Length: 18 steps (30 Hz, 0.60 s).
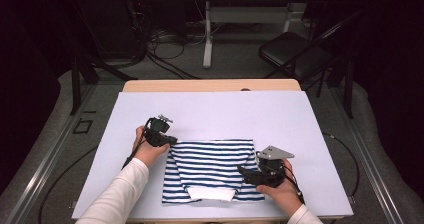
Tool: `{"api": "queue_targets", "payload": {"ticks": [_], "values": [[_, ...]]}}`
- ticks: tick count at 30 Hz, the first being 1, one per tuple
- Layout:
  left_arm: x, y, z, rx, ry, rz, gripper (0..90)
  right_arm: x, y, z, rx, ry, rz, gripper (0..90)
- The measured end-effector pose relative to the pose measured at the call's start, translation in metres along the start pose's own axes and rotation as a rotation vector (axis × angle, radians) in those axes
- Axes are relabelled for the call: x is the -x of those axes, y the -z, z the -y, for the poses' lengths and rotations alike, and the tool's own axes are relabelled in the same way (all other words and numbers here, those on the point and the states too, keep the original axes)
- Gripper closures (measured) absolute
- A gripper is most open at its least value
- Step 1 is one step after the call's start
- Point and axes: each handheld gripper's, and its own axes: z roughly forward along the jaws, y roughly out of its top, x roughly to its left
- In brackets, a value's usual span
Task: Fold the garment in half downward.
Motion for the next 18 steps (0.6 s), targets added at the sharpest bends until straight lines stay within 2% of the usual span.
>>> {"api": "queue_targets", "payload": {"ticks": [7,12,18], "values": [[0.0041,0.0022,-0.0009,0.008,0.005,-0.024,86.8,0.0026,0.0004,-0.0031,-0.011,-0.009,0.003,15.1],[0.0045,0.0039,-0.0005,0.018,0.017,-0.029,86.8,0.0053,0.0009,-0.0052,-0.028,0.001,0.006,20.8],[0.0094,0.0078,0.0003,0.043,-0.009,-0.054,86.8,0.0077,0.0000,-0.0086,-0.045,0.013,-0.001,26.8]]}}
